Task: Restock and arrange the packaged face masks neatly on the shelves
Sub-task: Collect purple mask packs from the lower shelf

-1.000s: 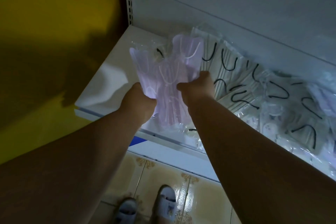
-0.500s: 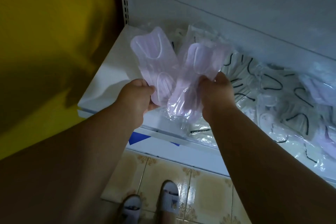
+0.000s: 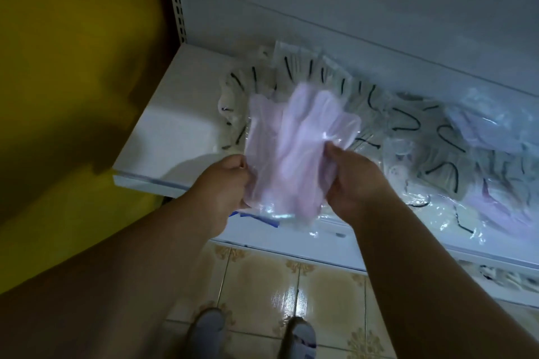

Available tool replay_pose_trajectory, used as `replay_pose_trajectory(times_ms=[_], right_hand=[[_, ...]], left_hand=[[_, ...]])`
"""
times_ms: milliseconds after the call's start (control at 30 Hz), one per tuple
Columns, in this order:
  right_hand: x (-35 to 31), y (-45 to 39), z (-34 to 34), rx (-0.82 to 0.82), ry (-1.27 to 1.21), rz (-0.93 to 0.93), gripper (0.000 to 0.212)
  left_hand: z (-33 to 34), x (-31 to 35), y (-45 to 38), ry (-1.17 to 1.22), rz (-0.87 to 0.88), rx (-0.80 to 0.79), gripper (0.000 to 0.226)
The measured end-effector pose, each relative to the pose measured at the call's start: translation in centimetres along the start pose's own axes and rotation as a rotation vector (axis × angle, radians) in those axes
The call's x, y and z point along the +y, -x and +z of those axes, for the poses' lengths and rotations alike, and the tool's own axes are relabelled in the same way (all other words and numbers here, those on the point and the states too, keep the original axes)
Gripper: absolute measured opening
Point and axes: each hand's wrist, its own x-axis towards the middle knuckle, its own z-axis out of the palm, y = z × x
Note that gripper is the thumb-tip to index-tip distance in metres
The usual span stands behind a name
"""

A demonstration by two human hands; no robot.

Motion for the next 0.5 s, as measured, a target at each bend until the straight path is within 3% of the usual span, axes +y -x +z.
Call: replay_pose_trajectory(times_ms=[100,233,300,367,433,500], right_hand=[[1.4,0.1,-1.2,-0.004,0.257,-0.023,0.018],[0.9,1.2,-4.6,-0.024,0.275,-0.034,0.012],[-0.2,1.4,-7.0,0.014,0.304,-0.094,0.007],[-1.9,1.6,-10.1,0.067,0.438,-0.171,0.006],[-3.9,1.6,-13.5,0.106,0.539,-0.271,0.023],[-6.5,0.8,-17.2,0.204,0.724,-0.413,0.036]], left_hand=[[2.2,-1.1,0.8,0.101,-0.007,-0.025,0.016],[5.7,-1.2,1.8,0.345,-0.057,-0.246,0.047],[8.3,-1.9,1.9,0.286,0.007,-0.313,0.037],[12.3,-2.6,2.0,0.157,0.046,-0.199,0.031],[16.8,-2.8,2.4,0.103,0.076,-0.045,0.037],[21.0,-2.7,3.0,0.095,0.122,0.012,0.038]])
